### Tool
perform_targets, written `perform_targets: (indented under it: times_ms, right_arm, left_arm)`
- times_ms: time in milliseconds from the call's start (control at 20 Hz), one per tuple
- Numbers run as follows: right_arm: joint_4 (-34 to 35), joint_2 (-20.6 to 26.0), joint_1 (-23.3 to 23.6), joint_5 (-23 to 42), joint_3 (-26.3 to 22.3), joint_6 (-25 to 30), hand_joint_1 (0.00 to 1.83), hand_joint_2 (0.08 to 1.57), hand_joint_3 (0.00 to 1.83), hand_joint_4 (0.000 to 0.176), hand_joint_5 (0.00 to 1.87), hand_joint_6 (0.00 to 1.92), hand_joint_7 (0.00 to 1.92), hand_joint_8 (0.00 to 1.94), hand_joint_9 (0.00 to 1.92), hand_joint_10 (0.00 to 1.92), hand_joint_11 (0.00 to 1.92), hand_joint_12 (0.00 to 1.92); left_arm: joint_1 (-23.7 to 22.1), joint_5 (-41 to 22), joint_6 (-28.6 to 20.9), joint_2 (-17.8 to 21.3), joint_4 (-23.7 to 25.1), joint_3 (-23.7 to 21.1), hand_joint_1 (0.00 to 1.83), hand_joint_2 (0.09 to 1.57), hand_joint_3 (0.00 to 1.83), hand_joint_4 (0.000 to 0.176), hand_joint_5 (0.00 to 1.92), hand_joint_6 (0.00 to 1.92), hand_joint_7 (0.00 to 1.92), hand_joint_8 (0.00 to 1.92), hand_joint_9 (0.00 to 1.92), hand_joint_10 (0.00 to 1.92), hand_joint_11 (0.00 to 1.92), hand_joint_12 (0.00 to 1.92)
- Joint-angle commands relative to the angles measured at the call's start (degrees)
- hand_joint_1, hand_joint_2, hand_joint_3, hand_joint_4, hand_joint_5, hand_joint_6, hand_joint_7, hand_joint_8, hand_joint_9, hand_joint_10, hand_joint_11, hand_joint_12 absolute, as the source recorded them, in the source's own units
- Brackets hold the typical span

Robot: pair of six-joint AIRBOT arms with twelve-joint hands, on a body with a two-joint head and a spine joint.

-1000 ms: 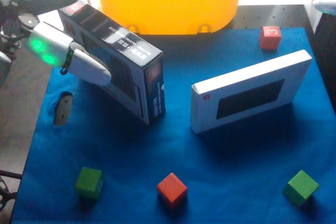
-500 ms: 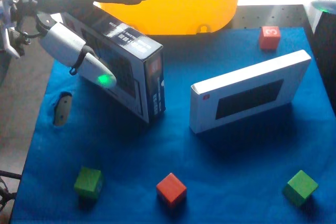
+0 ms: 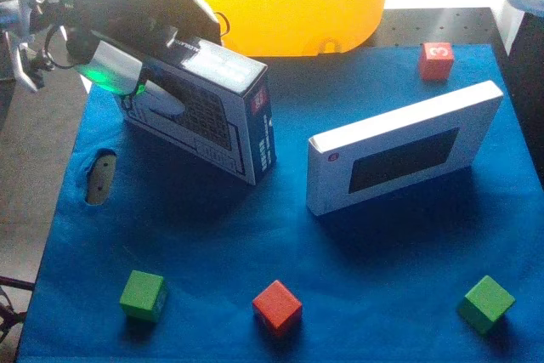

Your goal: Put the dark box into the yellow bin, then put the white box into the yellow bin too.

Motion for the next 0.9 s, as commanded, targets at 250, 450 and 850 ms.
perform_targets:
  times_ms: [250,450,850]
  right_arm:
    - [0.13,-0.13,1.05,6.8,0.28,0.43,0.65,0.94,0.01,0.176,0.18,0.01,0.15,0.01,0.1,0.01,0.1,0.04]
    - [0.13,-0.24,1.05,6.8,0.35,0.45,0.62,0.93,0.0,0.149,0.16,0.0,0.16,0.01,0.1,0.01,0.1,0.04]
    - [0.14,-1.27,1.37,6.8,1.08,0.66,0.6,0.92,0.0,0.134,0.17,0.0,0.21,0.01,0.14,0.01,0.12,0.05]
  left_arm:
    - [0.47,-3.59,-0.62,-0.74,-5.63,0.54,1.4,1.03,0.0,0.0,1.05,0.88,1.15,0.53,1.17,0.8,1.01,0.83]
    - [0.51,-8.37,-0.62,-0.11,-11.26,0.34,1.39,1.06,0.0,0.0,1.02,0.83,1.06,0.72,1.07,1.04,0.98,0.95]
    - [-4.05,-16.45,4.45,3.6,-18.05,-4.54,1.25,1.17,0.0,0.0,0.83,0.98,0.96,1.23,0.93,0.92,0.66,1.48]
